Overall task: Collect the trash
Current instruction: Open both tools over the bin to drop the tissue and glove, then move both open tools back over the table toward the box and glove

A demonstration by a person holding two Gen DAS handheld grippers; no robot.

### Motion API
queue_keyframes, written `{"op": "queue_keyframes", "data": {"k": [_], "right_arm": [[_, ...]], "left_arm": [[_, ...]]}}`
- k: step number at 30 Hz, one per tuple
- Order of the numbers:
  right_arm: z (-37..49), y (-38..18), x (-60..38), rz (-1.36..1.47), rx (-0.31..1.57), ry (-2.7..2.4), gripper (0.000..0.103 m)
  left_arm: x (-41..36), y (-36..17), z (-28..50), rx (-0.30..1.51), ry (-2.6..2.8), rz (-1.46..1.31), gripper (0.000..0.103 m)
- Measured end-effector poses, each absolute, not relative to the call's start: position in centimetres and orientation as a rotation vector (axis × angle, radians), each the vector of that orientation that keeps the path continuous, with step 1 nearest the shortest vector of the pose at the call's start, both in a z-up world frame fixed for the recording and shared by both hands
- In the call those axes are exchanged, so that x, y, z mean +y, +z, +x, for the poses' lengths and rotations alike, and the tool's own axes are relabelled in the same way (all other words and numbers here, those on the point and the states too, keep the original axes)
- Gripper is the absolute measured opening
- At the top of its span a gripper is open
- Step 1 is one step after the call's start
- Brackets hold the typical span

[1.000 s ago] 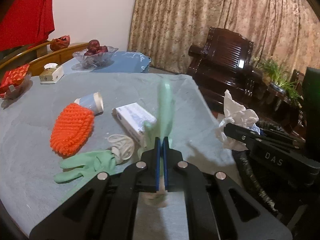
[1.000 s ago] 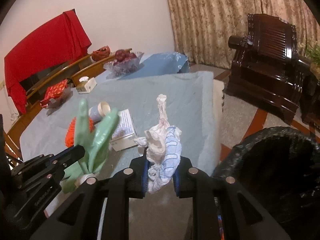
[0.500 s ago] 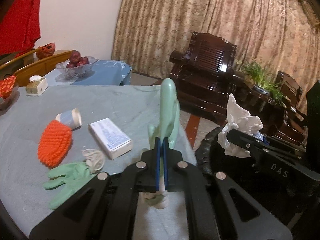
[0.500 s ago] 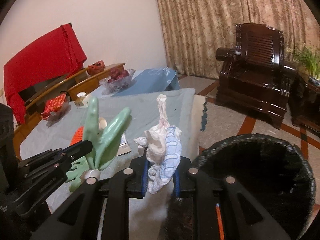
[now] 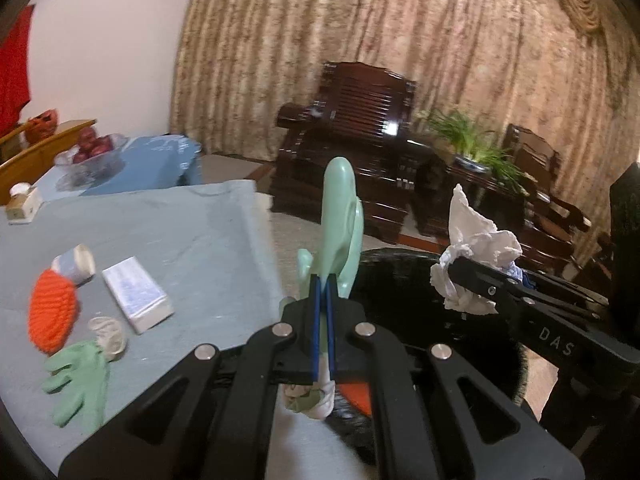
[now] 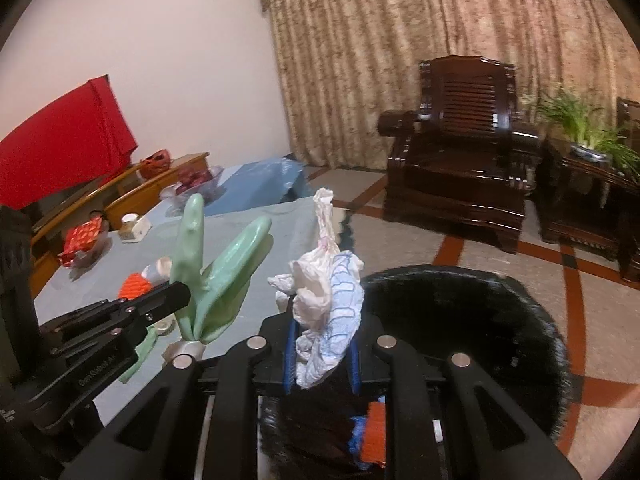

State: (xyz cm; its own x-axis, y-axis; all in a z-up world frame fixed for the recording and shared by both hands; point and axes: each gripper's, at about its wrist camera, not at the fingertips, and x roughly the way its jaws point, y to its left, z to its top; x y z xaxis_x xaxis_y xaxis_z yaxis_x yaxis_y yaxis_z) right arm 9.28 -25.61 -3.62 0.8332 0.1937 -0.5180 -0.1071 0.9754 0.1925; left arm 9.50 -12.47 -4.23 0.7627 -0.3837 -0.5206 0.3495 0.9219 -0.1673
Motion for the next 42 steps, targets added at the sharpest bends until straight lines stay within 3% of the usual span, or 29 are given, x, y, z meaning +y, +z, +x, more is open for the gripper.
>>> {"op": "queue_keyframes", "data": {"k": [24,26,29,31,32,33,35,37,39,42], "right_arm": [[6.9,-10.0,-34.2,0.198,0.703,-0.072,0.02],[6.9,-10.7,-34.4,0.196,0.719,-0.08,0.029],[6.9,-11.4,-34.6,0.202,0.735,-0.092,0.03],[6.8,-11.6,-34.8,0.202,0.743,-0.098,0.037],[6.7,-11.7,-34.9,0.203,0.746,-0.103,0.043],[6.7,-11.7,-35.0,0.204,0.747,-0.105,0.052],[6.7,-11.7,-35.2,0.203,0.746,-0.113,0.069],[6.5,-11.5,-35.4,0.211,0.737,-0.113,0.079],[6.4,-11.3,-35.4,0.216,0.724,-0.108,0.093],[6.3,-10.5,-35.1,0.223,0.7,-0.103,0.096]], "left_arm": [[-23.1,-11.2,12.1,0.721,-0.572,0.067,0.002],[-23.5,-11.5,12.4,0.728,-0.576,0.069,0.002],[-23.5,-12.1,12.9,0.755,-0.601,0.059,0.005],[-23.3,-12.1,13.1,0.756,-0.605,0.05,0.008],[-23.3,-12.0,13.1,0.755,-0.607,0.049,0.015],[-23.2,-12.0,13.2,0.753,-0.605,0.048,0.029],[-22.6,-11.6,13.1,0.734,-0.59,0.039,0.044],[-21.8,-11.2,13.1,0.719,-0.576,0.037,0.047],[-21.1,-10.7,13.1,0.705,-0.556,0.033,0.058],[-19.7,-9.7,12.9,0.678,-0.521,0.028,0.074]]}}
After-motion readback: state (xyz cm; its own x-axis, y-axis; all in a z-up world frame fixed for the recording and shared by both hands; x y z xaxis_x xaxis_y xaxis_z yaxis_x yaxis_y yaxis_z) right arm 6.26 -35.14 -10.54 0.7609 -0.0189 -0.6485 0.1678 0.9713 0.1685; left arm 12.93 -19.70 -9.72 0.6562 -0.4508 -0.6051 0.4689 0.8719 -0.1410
